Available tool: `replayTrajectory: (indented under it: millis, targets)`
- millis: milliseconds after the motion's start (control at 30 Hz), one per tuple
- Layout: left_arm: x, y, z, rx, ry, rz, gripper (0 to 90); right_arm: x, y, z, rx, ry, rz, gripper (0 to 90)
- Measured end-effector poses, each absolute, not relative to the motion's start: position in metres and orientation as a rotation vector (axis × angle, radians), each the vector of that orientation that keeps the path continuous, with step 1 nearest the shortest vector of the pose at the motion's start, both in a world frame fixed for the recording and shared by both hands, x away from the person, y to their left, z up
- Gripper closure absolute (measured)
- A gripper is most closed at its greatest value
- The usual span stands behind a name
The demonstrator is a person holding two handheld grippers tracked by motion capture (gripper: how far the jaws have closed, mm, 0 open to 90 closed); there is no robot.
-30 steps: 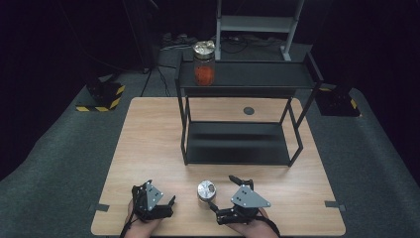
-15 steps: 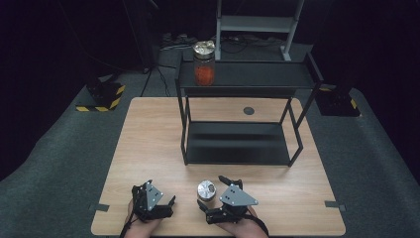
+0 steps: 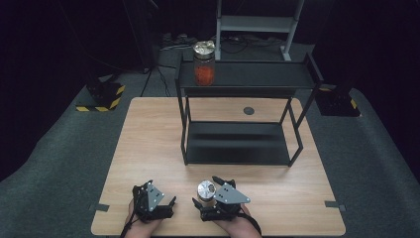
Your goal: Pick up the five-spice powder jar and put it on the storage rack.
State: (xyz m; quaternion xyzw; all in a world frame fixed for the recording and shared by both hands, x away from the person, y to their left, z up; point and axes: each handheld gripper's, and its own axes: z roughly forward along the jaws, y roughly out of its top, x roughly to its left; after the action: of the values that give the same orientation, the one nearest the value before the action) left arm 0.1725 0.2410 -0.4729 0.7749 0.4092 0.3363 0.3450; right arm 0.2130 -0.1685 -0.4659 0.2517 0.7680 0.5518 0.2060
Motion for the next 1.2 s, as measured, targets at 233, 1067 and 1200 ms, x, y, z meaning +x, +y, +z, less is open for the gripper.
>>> replayTrajectory:
  millis: [233,1067,1200]
  targets:
    - [0.173,0.241,-0.473,2.009,1.065,0.872,1.1,0.213,-0.176,-0.473,0.719,2.122,1.572,17.1]
    - [0.172,0.241,-0.473,2.005,1.068,0.873,1.1,0.207,-0.191,-0.495,0.662,2.045,1.66,34.3]
    - [0.172,0.241,-0.473,2.006,1.068,0.874,1.1,0.207,-0.193,-0.494,0.684,2.032,1.66,34.3]
